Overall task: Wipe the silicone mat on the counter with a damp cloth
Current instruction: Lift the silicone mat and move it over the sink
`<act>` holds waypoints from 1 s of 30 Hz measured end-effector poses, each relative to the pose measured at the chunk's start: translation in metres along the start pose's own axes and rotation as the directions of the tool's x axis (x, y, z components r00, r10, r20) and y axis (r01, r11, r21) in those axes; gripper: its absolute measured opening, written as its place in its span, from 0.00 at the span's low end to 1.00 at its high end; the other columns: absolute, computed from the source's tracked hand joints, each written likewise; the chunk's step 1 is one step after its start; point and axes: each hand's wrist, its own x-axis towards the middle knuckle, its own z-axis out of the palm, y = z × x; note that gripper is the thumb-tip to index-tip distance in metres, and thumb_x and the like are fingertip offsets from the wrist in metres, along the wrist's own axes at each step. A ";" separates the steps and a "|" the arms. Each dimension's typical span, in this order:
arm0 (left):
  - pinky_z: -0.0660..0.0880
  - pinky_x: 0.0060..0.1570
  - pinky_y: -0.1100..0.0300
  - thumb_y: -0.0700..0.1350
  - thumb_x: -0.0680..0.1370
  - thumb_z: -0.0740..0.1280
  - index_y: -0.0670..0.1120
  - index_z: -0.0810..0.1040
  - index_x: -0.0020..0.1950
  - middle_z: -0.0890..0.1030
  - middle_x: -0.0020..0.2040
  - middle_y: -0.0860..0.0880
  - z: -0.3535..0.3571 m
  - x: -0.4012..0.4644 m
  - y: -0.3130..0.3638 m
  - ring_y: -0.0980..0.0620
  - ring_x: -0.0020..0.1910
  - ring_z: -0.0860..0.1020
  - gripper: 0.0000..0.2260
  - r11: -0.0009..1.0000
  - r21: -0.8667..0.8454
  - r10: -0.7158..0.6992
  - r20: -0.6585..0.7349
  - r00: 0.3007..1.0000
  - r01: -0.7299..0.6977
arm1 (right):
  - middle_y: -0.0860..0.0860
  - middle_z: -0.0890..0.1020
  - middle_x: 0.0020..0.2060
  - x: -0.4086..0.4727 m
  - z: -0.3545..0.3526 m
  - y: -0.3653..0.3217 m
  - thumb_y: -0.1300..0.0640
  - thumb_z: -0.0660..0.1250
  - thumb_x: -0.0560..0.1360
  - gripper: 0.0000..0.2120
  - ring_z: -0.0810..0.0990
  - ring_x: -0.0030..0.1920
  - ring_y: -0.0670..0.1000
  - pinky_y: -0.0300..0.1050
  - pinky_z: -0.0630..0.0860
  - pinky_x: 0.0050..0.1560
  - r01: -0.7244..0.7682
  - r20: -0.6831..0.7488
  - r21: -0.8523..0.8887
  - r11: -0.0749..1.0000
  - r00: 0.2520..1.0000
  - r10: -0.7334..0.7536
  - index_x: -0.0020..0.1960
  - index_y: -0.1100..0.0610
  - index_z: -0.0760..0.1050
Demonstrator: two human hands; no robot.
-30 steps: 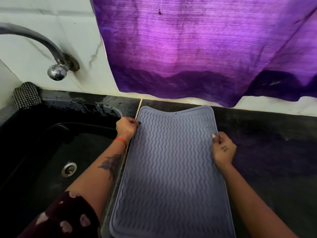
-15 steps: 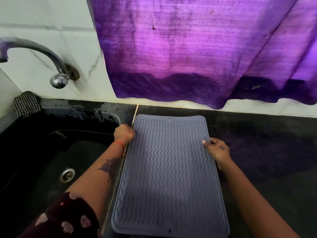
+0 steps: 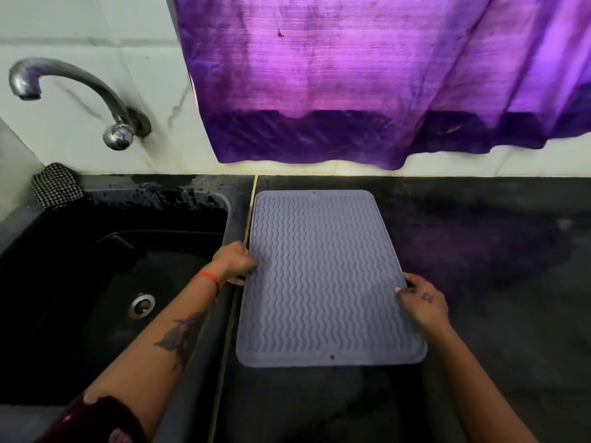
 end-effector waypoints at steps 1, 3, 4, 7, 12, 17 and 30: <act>0.80 0.38 0.53 0.36 0.72 0.66 0.44 0.68 0.38 0.75 0.40 0.45 0.001 -0.005 -0.002 0.51 0.37 0.75 0.08 1.000 -0.015 -0.006 0.038 0.999 0.006 | 0.56 0.78 0.58 -0.005 0.000 0.002 0.55 0.60 0.77 0.16 0.76 0.56 0.58 0.44 0.69 0.50 0.000 -0.004 -0.002 1.000 1.000 0.000 0.65 0.53 0.71; 0.77 0.33 0.55 0.35 0.72 0.67 0.44 0.69 0.43 0.75 0.42 0.46 0.002 -0.018 -0.006 0.51 0.39 0.75 0.09 0.999 -0.033 -0.012 0.128 0.992 0.016 | 0.56 0.78 0.59 -0.013 -0.001 0.005 0.55 0.61 0.77 0.17 0.76 0.57 0.58 0.44 0.70 0.52 0.007 0.010 -0.021 1.000 1.000 -0.007 0.66 0.53 0.71; 0.75 0.32 0.56 0.35 0.72 0.68 0.45 0.68 0.48 0.75 0.44 0.46 0.003 -0.025 -0.009 0.51 0.42 0.75 0.12 0.999 -0.042 -0.010 0.159 0.987 0.017 | 0.56 0.77 0.60 -0.017 -0.002 0.007 0.55 0.62 0.77 0.18 0.75 0.57 0.58 0.44 0.69 0.52 0.009 0.026 -0.030 0.999 1.000 -0.008 0.66 0.53 0.70; 0.76 0.34 0.56 0.34 0.73 0.66 0.47 0.66 0.55 0.75 0.49 0.47 0.007 -0.037 -0.022 0.48 0.48 0.76 0.15 0.996 -0.084 -0.002 0.181 0.984 0.018 | 0.55 0.76 0.60 -0.027 -0.005 0.011 0.56 0.63 0.76 0.19 0.75 0.57 0.57 0.43 0.70 0.50 0.014 0.059 -0.010 1.000 0.998 -0.014 0.67 0.52 0.69; 0.74 0.37 0.56 0.33 0.77 0.63 0.47 0.67 0.42 0.74 0.42 0.46 0.013 -0.048 -0.029 0.51 0.40 0.74 0.10 0.963 -0.266 -0.017 0.087 0.996 0.040 | 0.55 0.79 0.58 -0.030 -0.012 0.010 0.61 0.64 0.76 0.18 0.75 0.48 0.52 0.41 0.72 0.48 0.059 0.040 0.148 0.987 0.997 -0.065 0.65 0.53 0.72; 0.76 0.41 0.54 0.36 0.75 0.66 0.49 0.71 0.44 0.77 0.53 0.42 0.018 -0.049 -0.032 0.45 0.48 0.76 0.08 0.986 -0.168 -0.037 -0.084 0.996 0.022 | 0.55 0.79 0.56 -0.041 -0.008 0.015 0.62 0.63 0.76 0.18 0.74 0.45 0.50 0.39 0.71 0.45 0.063 0.033 0.163 0.985 0.997 -0.069 0.66 0.54 0.71; 0.71 0.53 0.51 0.48 0.77 0.65 0.39 0.71 0.57 0.76 0.57 0.37 0.045 -0.112 -0.060 0.37 0.56 0.74 0.15 0.963 0.269 0.093 -0.340 0.936 0.002 | 0.58 0.78 0.56 -0.077 0.003 0.049 0.61 0.64 0.73 0.19 0.78 0.49 0.58 0.51 0.78 0.51 0.057 0.003 0.070 0.996 0.998 -0.057 0.63 0.58 0.71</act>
